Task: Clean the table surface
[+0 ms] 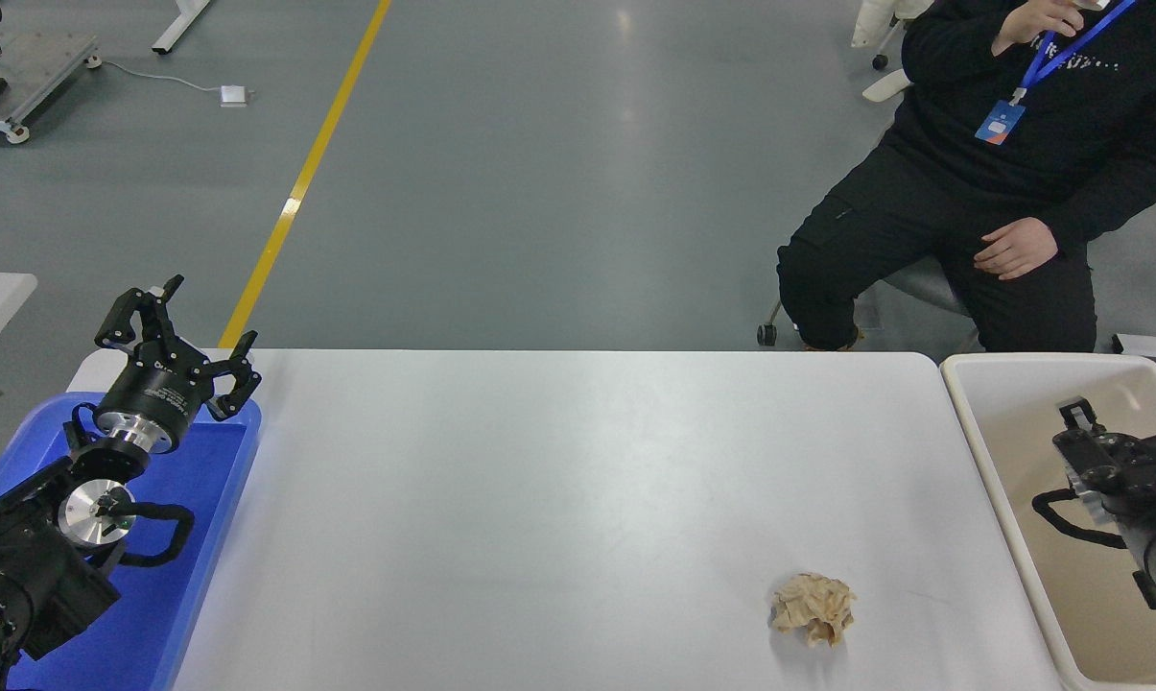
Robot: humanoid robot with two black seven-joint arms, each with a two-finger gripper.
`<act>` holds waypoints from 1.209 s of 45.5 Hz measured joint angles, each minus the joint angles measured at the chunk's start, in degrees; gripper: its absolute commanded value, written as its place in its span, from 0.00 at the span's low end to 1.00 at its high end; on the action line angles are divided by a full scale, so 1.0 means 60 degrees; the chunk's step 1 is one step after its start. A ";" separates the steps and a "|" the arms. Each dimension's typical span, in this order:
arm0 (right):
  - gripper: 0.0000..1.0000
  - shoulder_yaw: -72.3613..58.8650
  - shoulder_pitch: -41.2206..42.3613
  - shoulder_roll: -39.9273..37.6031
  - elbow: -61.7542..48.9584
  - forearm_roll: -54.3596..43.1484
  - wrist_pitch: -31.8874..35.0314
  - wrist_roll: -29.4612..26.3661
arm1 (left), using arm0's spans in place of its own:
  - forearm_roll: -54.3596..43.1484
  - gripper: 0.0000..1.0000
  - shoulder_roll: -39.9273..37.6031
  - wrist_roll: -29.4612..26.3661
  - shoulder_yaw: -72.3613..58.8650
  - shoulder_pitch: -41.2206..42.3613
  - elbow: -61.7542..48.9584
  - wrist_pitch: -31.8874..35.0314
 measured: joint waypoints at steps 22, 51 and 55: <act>1.00 0.4843 -0.0367 -0.0770 0.3339 -0.0036 0.0045 0.2867 | 0.0000 1.00 0.0000 0.0000 0.0002 -0.0001 0.0000 0.0001; 1.00 1.0332 -0.2284 0.1595 0.6176 -0.0535 0.0508 0.3715 | 0.0000 1.00 0.0000 0.0000 0.0001 0.0000 0.0000 0.0001; 1.00 1.0528 -0.2350 0.1879 0.6106 -0.0724 0.0573 0.3898 | 0.0000 1.00 0.0000 0.0000 0.0001 0.0000 0.0000 0.0001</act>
